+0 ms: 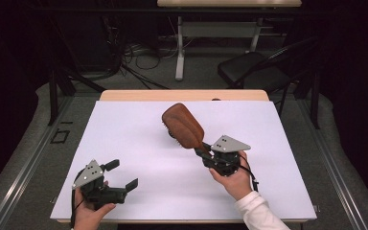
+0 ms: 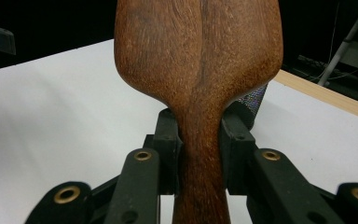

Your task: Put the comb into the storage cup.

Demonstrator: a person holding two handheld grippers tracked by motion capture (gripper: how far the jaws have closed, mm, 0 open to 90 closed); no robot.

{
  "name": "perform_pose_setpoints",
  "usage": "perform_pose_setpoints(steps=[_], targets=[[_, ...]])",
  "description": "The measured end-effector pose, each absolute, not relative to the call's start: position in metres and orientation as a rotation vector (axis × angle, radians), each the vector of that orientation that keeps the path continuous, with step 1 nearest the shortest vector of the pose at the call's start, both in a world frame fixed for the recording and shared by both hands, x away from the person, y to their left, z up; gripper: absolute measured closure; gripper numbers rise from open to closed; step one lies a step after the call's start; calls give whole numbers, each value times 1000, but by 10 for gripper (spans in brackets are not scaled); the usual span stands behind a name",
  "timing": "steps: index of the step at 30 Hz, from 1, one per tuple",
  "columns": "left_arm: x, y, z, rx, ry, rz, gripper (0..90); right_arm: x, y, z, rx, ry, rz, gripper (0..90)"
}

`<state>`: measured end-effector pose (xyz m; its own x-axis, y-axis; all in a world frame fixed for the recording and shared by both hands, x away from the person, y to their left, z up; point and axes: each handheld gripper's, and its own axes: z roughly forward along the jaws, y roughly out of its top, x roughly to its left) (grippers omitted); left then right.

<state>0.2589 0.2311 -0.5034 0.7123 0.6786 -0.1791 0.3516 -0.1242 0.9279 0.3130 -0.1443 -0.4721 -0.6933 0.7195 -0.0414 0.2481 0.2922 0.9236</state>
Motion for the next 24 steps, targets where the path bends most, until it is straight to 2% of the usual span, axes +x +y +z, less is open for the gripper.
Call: perform_pose_setpoints(steps=[12,24], targets=[[272,229,-487,1681,855,272,3,310,-146,-471,858,2097,1400,715],[289,213,-472,1705,827,195,3,309,-147,-471,862,2092,1399,714]])
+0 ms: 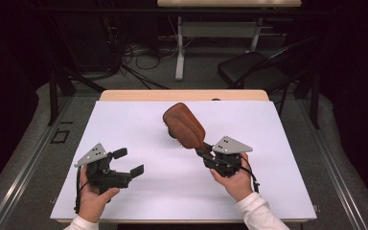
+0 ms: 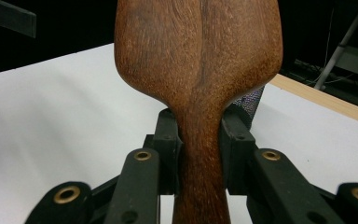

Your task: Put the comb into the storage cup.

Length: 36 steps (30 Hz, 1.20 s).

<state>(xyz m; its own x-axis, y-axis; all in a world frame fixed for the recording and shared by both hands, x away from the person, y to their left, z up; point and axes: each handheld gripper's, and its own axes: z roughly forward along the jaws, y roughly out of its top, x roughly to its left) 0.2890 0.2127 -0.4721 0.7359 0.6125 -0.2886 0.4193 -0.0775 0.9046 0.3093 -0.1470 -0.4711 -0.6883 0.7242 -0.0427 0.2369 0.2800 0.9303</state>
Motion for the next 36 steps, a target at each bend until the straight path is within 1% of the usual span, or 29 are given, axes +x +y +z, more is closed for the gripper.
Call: perform_pose_setpoints(steps=[14,19,36], targets=[[301,194,-463,1699,804,145,5,309,-148,-471,864,2085,1403,714],[305,190,-459,1674,795,116,17,309,-148,-471,859,2081,1405,714],[318,184,-443,1630,801,95,17,307,-148,-470,857,2071,1417,714]])
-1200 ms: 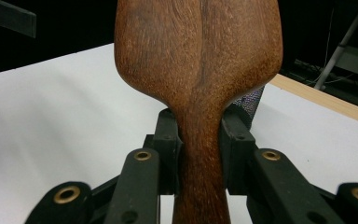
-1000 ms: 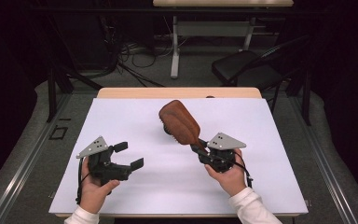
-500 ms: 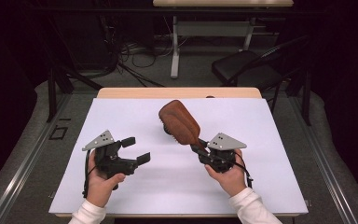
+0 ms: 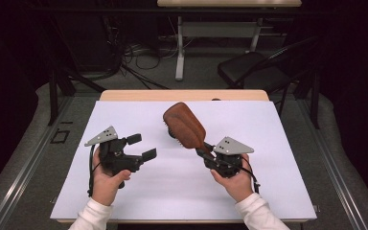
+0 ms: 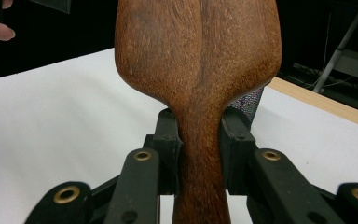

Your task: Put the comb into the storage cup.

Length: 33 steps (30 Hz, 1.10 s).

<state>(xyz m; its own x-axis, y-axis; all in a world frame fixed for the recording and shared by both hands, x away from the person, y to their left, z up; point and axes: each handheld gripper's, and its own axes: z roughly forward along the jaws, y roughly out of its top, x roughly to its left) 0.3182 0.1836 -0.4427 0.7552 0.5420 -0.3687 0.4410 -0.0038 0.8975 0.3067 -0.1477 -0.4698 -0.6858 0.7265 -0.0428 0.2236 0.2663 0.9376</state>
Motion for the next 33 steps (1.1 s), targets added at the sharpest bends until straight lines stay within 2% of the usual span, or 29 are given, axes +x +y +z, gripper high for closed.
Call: perform_pose_setpoints(steps=[33], targets=[[345,153,-438,1643,847,23,21,303,-145,-471,839,2066,1425,713]])
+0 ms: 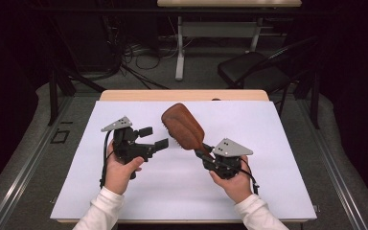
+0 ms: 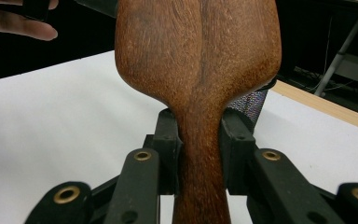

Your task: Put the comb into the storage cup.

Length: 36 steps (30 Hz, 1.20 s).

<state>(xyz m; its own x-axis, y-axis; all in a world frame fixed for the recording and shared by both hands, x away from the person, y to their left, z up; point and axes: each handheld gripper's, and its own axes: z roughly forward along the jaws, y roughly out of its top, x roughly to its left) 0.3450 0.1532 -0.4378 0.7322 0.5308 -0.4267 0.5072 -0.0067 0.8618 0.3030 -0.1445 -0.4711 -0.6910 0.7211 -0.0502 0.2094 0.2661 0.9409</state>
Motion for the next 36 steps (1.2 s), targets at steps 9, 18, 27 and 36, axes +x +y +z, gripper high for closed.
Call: perform_pose_setpoints(steps=[9,18,27,36], targets=[[348,148,-440,1639,852,-7,21,302,-142,-472,830,2069,1427,714],[347,144,-442,1651,843,-24,21,299,-138,-474,817,2075,1427,714],[349,142,-448,1660,853,-46,24,297,-134,-477,806,2088,1426,713],[348,136,-450,1677,847,-76,31,296,-129,-480,798,2097,1427,714]])
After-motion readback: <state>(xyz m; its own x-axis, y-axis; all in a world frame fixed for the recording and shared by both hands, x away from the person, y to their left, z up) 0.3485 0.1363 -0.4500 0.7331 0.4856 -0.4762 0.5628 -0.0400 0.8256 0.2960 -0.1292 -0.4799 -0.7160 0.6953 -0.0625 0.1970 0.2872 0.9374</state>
